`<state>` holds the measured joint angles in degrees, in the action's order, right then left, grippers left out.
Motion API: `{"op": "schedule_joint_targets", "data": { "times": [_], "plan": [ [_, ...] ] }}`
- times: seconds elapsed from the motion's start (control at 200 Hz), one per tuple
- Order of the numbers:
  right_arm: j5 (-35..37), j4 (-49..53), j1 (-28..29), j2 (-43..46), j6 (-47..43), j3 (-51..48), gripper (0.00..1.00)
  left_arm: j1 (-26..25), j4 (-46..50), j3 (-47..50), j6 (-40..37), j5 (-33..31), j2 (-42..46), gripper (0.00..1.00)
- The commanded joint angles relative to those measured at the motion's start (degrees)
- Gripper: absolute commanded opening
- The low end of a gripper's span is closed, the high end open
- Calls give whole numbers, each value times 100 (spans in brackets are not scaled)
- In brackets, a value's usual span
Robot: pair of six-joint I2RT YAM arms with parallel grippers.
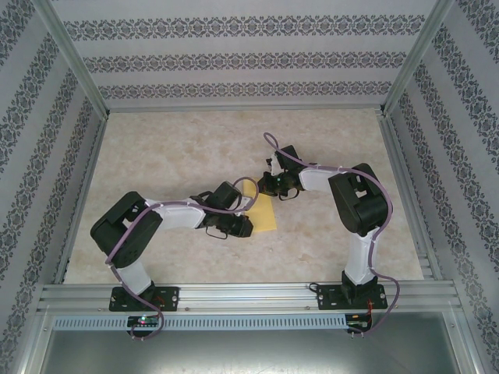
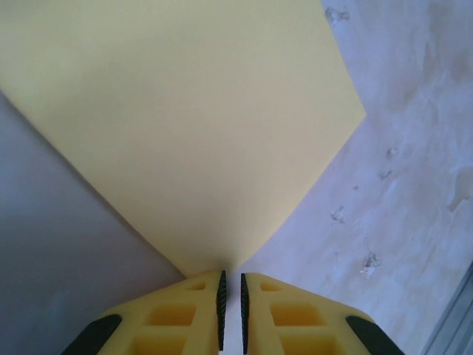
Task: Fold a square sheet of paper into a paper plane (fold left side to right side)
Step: First fold the square sheet of paper in half at the center of the table.
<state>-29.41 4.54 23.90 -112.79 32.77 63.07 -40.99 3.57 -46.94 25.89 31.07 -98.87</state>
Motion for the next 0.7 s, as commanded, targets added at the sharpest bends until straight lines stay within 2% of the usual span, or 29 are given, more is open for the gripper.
{"op": "schedule_joint_targets", "data": {
  "times": [0.0, 0.22, 0.35, 0.46, 0.694],
  "plan": [
    [419, 554, 55, -208, -129, -40, 0, -214, -92, 107, 6, 89, 93, 18],
    [419, 566, 69, -183, -134, -40, 0, -151, -177, 253, 156, 17, 703, 17],
    [418, 585, 71, -181, -144, -7, 0, 190, -305, 187, 365, 73, 988, 17],
    [432, 617, 73, -169, -150, 15, 0, 436, -334, -2, 388, 77, 743, 17],
    [446, 674, 93, -146, -167, 30, 0, 456, -698, -513, 269, 267, -179, 16]
  ]
}}
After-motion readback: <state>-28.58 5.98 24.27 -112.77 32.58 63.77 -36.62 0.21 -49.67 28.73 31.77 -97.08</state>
